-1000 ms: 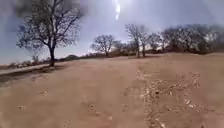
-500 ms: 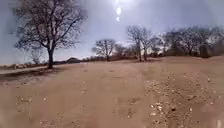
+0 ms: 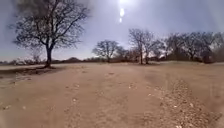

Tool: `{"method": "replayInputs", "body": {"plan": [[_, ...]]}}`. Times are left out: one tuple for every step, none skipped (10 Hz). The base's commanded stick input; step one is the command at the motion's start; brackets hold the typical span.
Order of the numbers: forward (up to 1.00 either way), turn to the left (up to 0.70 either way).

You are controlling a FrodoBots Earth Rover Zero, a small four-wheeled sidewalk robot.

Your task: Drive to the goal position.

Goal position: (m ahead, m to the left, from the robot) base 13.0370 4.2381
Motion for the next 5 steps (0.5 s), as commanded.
{"method": "replayInputs", "body": {"plan": [[1.0,0.27],[1.0,0.27],[1.0,0.27],[1.0,0.16],[1.0,0.0]]}}
